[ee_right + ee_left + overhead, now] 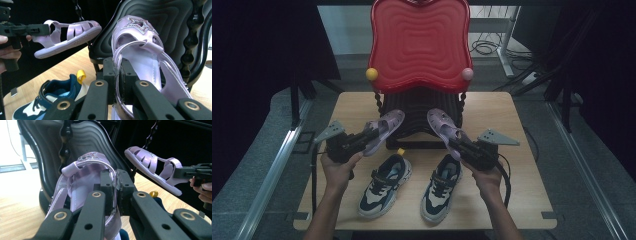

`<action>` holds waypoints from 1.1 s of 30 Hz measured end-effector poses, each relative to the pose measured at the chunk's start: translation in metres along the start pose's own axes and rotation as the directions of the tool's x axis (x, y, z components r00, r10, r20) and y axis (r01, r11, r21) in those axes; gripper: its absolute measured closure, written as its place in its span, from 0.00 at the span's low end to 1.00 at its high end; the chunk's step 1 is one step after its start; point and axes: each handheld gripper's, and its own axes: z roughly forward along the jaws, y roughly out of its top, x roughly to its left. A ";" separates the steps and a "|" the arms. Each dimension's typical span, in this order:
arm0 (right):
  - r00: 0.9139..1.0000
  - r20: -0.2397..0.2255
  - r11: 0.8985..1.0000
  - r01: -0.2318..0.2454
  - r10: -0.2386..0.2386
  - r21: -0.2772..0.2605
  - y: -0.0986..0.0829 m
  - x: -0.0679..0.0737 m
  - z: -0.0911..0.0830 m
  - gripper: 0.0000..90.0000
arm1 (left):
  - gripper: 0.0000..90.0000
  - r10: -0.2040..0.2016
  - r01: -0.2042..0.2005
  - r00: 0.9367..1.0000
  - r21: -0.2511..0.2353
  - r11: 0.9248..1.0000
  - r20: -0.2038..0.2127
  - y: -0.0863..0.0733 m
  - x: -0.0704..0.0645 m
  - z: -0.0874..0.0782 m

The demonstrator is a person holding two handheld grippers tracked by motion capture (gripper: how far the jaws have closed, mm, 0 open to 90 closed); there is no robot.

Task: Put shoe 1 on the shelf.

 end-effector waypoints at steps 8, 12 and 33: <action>1.000 0.021 1.000 -0.007 0.007 -0.030 0.007 -0.001 0.010 0.95 | 0.95 0.009 -0.009 1.000 -0.005 1.000 -0.004 0.005 -0.005 0.018; 1.000 0.024 0.999 -0.012 0.013 -0.037 0.010 -0.002 0.016 0.95 | 0.95 0.020 -0.020 1.000 -0.001 1.000 -0.003 0.009 -0.007 0.027; 0.996 0.070 0.997 -0.050 0.054 -0.051 0.021 -0.014 0.036 0.95 | 0.95 0.058 -0.059 0.998 -0.022 0.998 -0.033 0.026 -0.008 0.064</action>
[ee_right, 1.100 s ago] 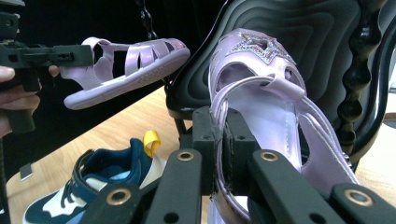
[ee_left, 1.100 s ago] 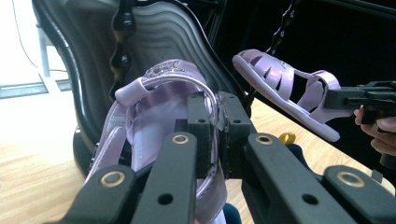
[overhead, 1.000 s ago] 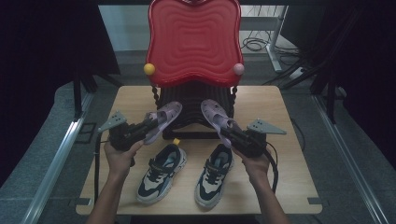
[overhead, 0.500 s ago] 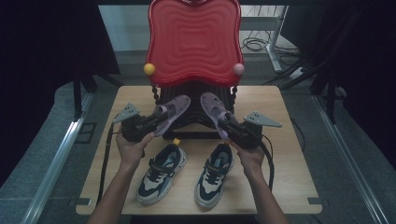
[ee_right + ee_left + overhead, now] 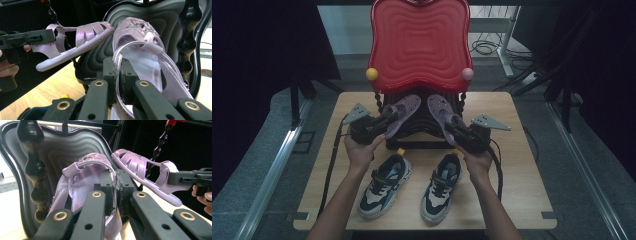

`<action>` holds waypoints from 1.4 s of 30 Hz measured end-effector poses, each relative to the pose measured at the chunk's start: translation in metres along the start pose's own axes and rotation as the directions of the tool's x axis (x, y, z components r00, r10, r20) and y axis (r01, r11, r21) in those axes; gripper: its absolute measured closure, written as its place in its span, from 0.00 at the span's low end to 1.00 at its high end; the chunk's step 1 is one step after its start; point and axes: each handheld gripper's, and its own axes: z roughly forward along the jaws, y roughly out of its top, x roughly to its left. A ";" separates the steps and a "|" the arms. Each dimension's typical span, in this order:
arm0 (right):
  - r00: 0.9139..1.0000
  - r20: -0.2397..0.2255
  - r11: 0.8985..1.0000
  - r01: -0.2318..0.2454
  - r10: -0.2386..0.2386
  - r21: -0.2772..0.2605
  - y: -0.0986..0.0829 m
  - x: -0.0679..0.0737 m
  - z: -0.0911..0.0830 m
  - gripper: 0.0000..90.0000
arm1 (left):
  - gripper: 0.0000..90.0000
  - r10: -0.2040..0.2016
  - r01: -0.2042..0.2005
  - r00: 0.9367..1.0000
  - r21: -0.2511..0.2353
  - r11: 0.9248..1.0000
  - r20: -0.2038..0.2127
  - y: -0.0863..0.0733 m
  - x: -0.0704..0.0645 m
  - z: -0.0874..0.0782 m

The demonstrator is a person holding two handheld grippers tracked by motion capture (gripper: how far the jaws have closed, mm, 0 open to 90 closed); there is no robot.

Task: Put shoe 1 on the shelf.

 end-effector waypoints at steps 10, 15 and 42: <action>1.000 0.017 1.000 -0.002 0.002 0.008 0.011 -0.003 0.021 0.95 | 0.95 0.020 -0.020 1.000 -0.002 1.000 -0.018 0.002 0.003 0.018; 1.000 0.021 1.000 -0.014 0.014 0.003 0.012 -0.005 0.027 0.95 | 0.95 0.012 -0.012 1.000 -0.019 1.000 -0.027 0.003 0.004 0.021; 0.996 0.079 0.998 0.050 -0.048 -0.030 0.017 -0.002 0.058 0.94 | 0.95 0.016 -0.020 0.997 -0.066 0.998 -0.070 0.005 0.008 0.046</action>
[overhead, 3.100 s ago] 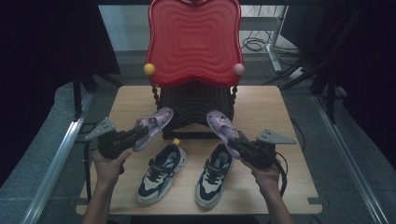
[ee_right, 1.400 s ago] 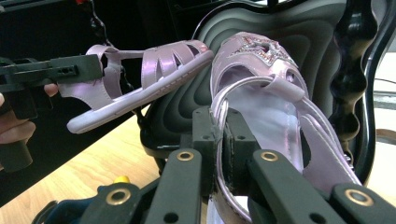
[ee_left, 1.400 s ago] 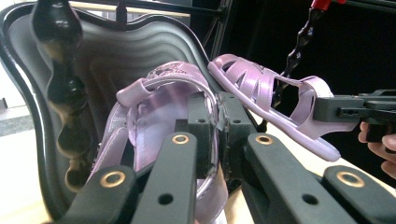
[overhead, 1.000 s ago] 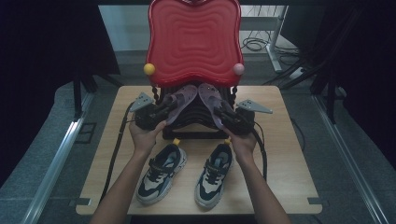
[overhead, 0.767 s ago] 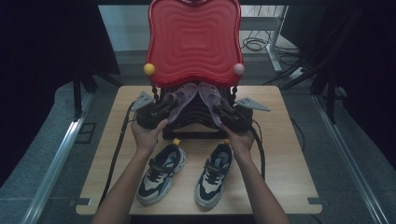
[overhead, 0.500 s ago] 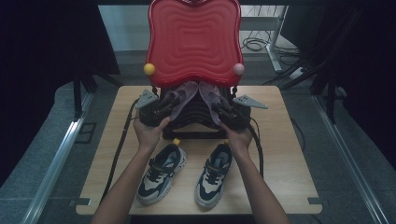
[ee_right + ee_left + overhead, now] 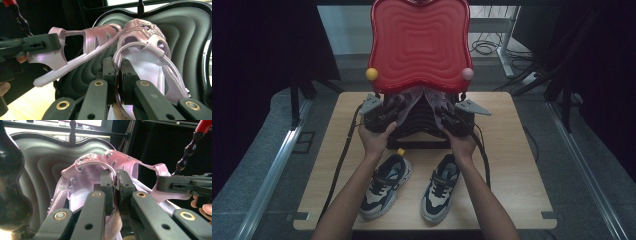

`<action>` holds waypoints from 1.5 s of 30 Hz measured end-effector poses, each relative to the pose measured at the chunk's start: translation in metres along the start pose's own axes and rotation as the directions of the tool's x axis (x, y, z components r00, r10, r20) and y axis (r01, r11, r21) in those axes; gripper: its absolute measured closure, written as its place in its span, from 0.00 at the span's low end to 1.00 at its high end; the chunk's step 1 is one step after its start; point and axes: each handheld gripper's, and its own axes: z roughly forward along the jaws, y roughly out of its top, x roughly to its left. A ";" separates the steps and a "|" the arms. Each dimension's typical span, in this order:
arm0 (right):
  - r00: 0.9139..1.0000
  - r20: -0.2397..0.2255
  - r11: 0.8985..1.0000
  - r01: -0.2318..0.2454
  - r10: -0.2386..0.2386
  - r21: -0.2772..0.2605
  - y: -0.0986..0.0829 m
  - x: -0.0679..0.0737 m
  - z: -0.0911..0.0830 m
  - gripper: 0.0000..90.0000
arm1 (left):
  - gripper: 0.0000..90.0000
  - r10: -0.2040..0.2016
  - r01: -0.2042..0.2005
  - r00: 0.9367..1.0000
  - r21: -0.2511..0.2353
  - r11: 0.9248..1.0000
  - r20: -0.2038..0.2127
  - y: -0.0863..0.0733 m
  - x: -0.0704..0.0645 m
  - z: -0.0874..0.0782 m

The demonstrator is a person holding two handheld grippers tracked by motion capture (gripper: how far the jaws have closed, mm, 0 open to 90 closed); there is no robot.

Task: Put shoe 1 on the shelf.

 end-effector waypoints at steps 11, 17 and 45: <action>0.999 0.025 1.000 0.028 -0.028 -0.004 0.005 0.006 0.014 0.94 | 0.95 0.019 -0.019 1.000 -0.028 0.999 -0.015 -0.004 0.002 0.008; 0.997 0.043 0.998 0.062 -0.061 -0.007 0.007 0.007 0.022 0.94 | 0.95 0.046 -0.047 0.999 -0.027 0.999 -0.023 -0.001 0.004 0.015; 0.967 0.080 0.968 0.234 -0.242 0.093 -0.017 0.000 0.040 0.91 | 0.92 0.123 -0.122 0.992 0.068 0.990 -0.012 -0.033 0.003 0.031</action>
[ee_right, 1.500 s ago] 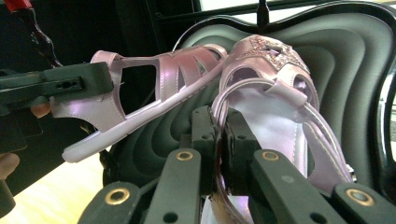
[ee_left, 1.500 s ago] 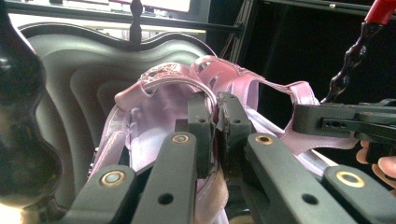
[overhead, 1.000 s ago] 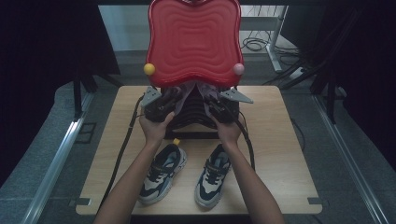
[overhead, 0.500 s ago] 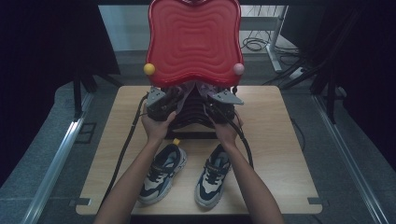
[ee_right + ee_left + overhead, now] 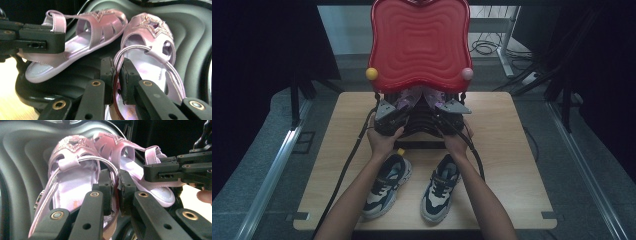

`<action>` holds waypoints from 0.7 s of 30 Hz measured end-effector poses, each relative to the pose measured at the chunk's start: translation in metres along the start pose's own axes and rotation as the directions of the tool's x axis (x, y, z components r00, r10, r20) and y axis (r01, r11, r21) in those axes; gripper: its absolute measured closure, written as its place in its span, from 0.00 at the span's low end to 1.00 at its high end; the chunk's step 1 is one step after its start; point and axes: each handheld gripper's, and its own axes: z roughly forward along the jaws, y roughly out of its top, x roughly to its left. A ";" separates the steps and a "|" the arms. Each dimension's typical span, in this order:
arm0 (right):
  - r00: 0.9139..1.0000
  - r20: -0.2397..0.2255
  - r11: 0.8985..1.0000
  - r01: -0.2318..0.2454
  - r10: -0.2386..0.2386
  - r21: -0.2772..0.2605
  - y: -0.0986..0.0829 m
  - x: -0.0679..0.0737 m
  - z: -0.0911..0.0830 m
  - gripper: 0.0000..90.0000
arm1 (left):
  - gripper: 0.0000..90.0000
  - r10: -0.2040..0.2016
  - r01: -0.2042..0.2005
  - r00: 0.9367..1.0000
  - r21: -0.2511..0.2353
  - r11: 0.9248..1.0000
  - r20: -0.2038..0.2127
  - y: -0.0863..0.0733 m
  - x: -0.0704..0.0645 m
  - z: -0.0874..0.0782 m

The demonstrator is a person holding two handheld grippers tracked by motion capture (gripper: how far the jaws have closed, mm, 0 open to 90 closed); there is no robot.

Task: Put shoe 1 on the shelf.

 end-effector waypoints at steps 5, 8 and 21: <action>1.000 -0.007 0.999 0.013 -0.013 0.045 -0.004 -0.001 0.002 0.90 | 0.89 -0.022 0.020 0.999 0.047 0.999 0.039 -0.005 0.005 0.000; 0.999 -0.018 0.997 0.034 -0.033 0.065 -0.005 0.000 0.003 0.86 | 0.85 -0.026 0.023 0.998 0.055 0.998 0.056 -0.004 0.006 -0.002; 0.997 -0.062 0.997 -0.045 0.049 0.065 0.003 0.000 -0.012 0.61 | 0.69 -0.052 0.048 0.995 0.041 0.998 0.084 0.004 0.005 -0.020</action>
